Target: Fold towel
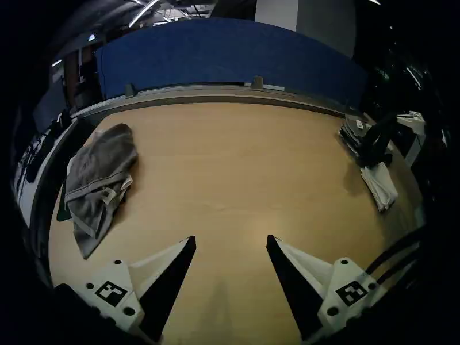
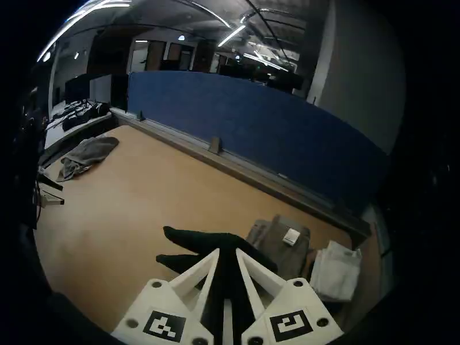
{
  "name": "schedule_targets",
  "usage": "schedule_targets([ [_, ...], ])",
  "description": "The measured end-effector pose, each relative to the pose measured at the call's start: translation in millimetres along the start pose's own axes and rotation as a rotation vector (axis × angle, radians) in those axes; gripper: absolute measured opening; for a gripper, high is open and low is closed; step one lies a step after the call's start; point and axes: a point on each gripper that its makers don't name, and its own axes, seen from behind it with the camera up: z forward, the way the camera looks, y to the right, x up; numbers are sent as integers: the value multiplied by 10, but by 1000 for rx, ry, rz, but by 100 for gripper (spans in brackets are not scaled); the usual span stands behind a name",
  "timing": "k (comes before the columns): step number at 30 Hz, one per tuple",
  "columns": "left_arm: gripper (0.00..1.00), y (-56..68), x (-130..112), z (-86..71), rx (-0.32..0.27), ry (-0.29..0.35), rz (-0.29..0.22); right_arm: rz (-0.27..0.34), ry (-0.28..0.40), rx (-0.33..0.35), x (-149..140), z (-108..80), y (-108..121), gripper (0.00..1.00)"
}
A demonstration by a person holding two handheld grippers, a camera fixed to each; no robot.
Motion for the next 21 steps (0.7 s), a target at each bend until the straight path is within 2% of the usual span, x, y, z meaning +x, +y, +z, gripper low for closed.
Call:
schedule_targets([
  [6, 91, 15, 5, -14, 2, -1, 5, 26, -33, -1, -286, -63, -1, 4],
  [12, 91, 37, 10, -14, 2, -4, 11, 71, -80, -12, -709, -196, 22, 4],
  [21, 91, 141, 9, -15, -7, -10, 31, 149, -150, -39, -1353, -411, 60, 4],
])
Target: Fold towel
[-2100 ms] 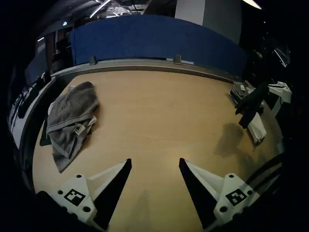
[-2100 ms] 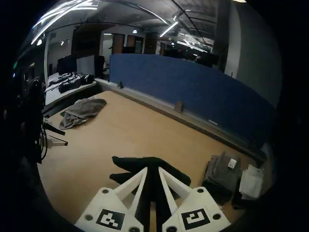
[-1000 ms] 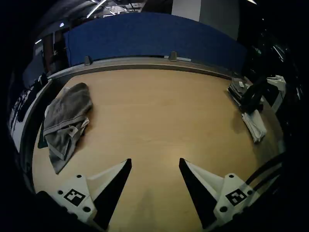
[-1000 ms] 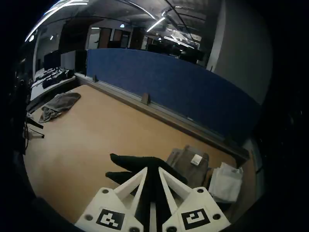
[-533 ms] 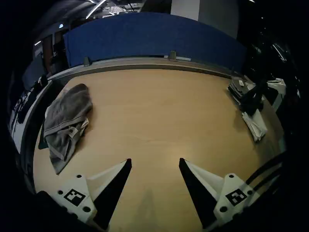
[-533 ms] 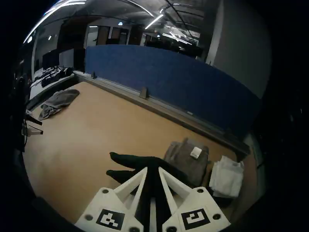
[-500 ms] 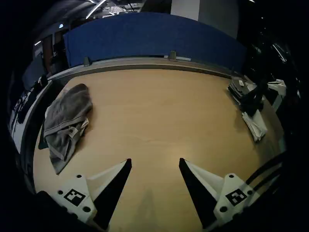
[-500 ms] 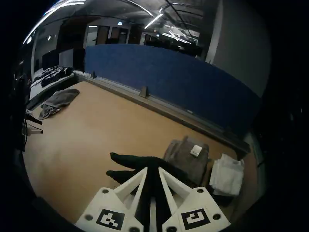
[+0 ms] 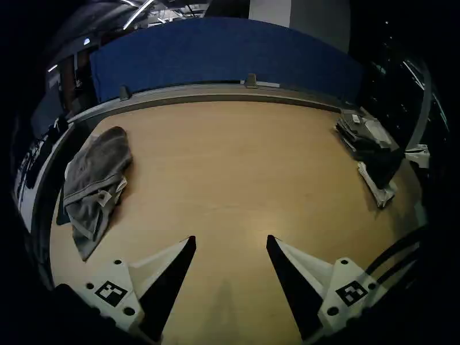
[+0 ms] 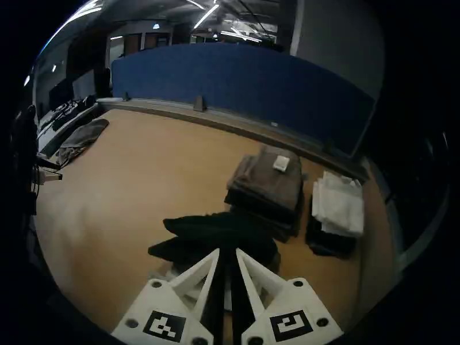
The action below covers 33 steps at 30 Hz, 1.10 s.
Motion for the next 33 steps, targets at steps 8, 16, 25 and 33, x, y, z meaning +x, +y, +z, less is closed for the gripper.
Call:
schedule_targets([
  [8, 91, 63, 8, -32, -1, -2, 8, 78, -68, -43, -599, -55, 141, 4],
  [16, 91, 80, 10, -82, 3, -2, 16, 169, -132, -98, -1115, 0, 275, 4],
  [25, 91, 105, 5, -120, 6, -2, 22, 257, -151, -130, -1403, 155, 279, 5],
  [33, 91, 86, 37, -128, 10, 0, 24, 269, -145, -152, -1405, 182, 343, 5],
])
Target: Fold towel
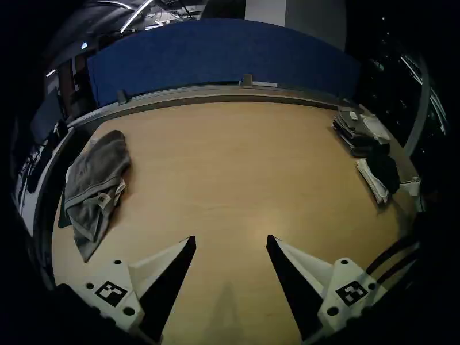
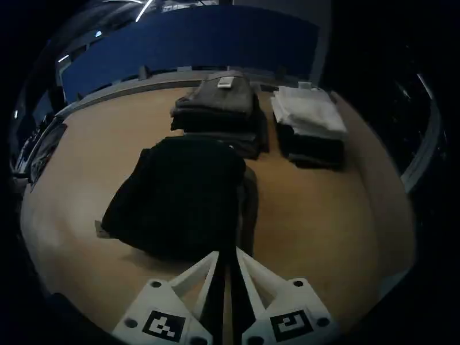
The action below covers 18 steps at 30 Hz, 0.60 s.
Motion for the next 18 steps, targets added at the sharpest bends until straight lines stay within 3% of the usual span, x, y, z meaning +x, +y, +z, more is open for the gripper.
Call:
schedule_targets([
  [6, 91, 0, 14, -6, -1, 2, 1, -9, -8, -5, -16, 12, -13, 9],
  [8, 91, 0, 18, -3, -1, 2, 1, -6, -6, -11, -24, -1, -12, 20],
  [12, 91, -9, 25, 6, -1, 4, -1, -1, -2, -20, -39, -39, 2, 57],
  [18, 91, -24, 34, 20, 0, 6, -3, -8, 20, -54, -14, -144, 61, 93],
])
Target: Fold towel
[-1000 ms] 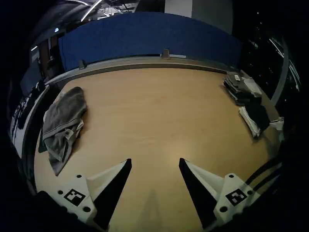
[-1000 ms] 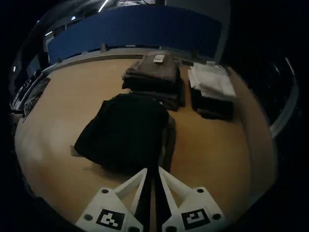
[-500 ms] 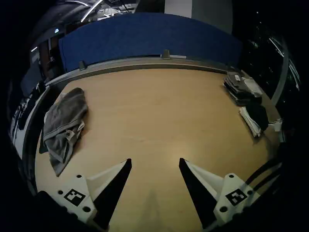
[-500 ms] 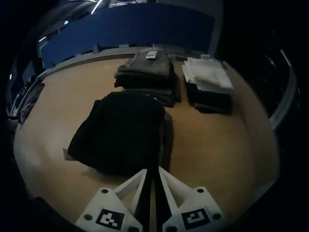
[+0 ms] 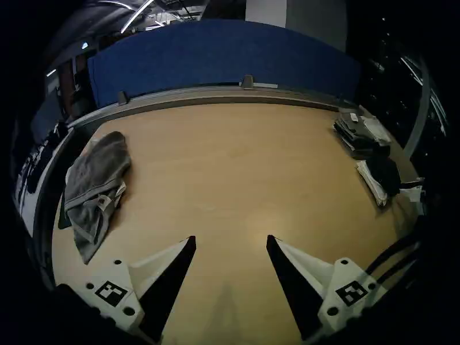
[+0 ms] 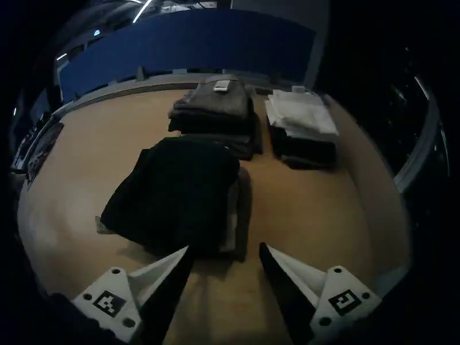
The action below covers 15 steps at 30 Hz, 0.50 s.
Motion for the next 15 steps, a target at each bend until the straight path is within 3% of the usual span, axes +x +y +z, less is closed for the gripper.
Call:
schedule_targets([
  [2, 91, -4, 1, 6, 1, 1, 0, -2, 9, -13, 15, -29, 21, 100],
  [15, 91, -7, 10, 28, -4, 5, -1, 28, 113, 15, 402, -140, -90, 100],
])
